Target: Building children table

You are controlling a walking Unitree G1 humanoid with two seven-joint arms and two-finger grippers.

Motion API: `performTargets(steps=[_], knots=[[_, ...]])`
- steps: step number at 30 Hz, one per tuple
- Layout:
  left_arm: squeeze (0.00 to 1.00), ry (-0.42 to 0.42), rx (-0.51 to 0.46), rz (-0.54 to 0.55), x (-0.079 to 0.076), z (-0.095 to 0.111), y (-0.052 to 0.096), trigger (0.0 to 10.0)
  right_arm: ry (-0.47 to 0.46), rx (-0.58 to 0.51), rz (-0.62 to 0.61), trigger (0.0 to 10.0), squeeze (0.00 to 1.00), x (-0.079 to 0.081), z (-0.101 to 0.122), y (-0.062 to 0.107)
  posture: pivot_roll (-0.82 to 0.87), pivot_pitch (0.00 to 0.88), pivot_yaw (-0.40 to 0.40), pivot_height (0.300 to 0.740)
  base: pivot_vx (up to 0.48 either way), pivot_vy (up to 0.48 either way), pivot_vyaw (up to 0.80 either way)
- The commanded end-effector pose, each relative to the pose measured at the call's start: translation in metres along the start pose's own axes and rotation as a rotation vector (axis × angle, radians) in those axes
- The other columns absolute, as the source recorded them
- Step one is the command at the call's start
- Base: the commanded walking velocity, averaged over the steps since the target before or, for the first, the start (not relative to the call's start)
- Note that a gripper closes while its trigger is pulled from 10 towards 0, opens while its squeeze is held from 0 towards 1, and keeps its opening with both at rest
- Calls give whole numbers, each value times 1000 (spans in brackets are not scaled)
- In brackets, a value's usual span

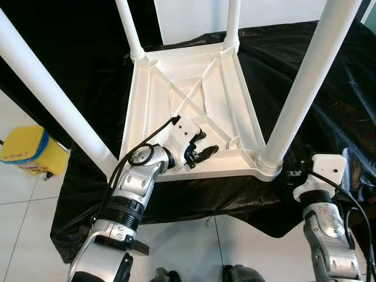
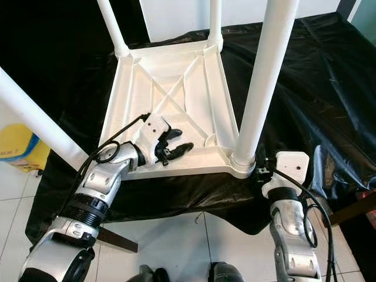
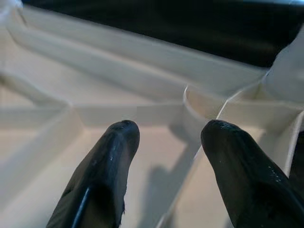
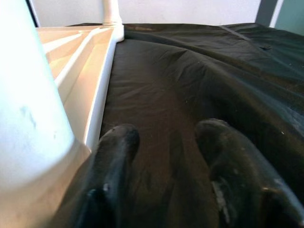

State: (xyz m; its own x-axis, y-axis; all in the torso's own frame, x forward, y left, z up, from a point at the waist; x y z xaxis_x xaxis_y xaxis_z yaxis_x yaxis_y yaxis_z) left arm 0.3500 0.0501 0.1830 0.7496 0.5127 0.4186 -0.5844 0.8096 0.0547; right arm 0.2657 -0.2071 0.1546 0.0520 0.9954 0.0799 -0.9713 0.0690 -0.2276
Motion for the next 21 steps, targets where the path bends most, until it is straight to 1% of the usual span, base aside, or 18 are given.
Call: performTargets(steps=[1, 3, 5, 8, 9, 10, 12, 13, 14, 16, 17, 19, 20, 21], knots=[[0, 11, -4, 224, 14, -1, 9, 10000, -24, 32, 56, 10000, 1000, 1, -2, 6, -227, 128, 40, 740, 0, 0, 0], [0, 20, -30, 236, 12, 1, 13, 10000, -25, 42, 98, 10000, 1000, 1, -1, 8, -227, 128, 40, 740, 0, 0, 0], [0, 44, -28, 242, 5, -1, 16, 10000, -22, 62, 152, 10000, 1000, -11, 4, 9, -227, 122, 37, 740, 0, 0, 0], [0, 38, -29, 251, 3, -1, 16, 10000, -20, 75, 184, 10000, 1000, -15, 7, 10, -227, 120, 33, 740, 0, 0, 0], [0, 56, -38, 269, 0, 1, 17, 10000, -12, 128, 262, 10000, 1000, -21, 8, 14, -228, 116, 28, 740, 0, 0, 0], [0, 66, -40, 275, -1, 2, 17, 10000, -9, 151, 291, 10000, 1000, -22, 8, 15, -228, 116, 28, 740, 0, 0, 0], [0, 73, -41, 277, -1, 3, 17, 10000, -6, 165, 308, 10000, 1000, -23, 9, 16, -228, 116, 28, 740, 0, 0, 0], [0, 73, -45, 278, -4, 4, 16, 10000, 1, 214, 364, 10000, 0, -25, 8, 22, -233, 107, 27, 740, 0, 0, 0], [0, 73, -45, 278, -4, 4, 16, 10000, 1, 214, 364, 10000, 0, -25, 8, 22, -233, 107, 27, 740, 0, 0, 0], [0, 70, -51, 273, -9, 6, 15, 10000, -6, 310, 470, 10000, 0, -28, 8, 33, -236, 103, 32, 740, 0, 0, 0], [0, 70, -51, 273, -9, 6, 15, 10000, -6, 310, 470, 10000, 0, -28, 8, 33, -236, 103, 32, 740, 0, 0, 0], [0, 77, -46, 246, -14, 6, 15, 10000, -4, 355, 544, 10000, 0, -29, 11, 40, -248, 98, 44, 740, 0, 0, 0], [0, 77, -46, 246, -14, 6, 15, 10000, -4, 355, 544, 10000, 0, -29, 11, 40, -248, 98, 44, 740, 0, 0, 0], [0, 81, -43, 227, -16, 7, 14, 10000, -4, 359, 570, 10000, 0, -27, 14, 40, -257, 97, 50, 740, 0, 0, 0]])
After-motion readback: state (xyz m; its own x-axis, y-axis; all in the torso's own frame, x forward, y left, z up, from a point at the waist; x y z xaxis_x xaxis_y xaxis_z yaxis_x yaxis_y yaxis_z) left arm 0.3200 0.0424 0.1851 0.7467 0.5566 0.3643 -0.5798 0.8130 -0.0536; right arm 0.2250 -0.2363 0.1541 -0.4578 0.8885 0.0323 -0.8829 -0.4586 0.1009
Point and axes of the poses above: a point about 5 cm out from each wrist's last joint towards the gripper, its own y axis pointing back from the gripper into the wrist, its own z axis along the axis of the wrist's last joint, x = y × z, the point moved 2 cm from there along -y, pointing out of the wrist towards the gripper, and after that the axes turned 9 degrees about -y, right-handed, at the moved point
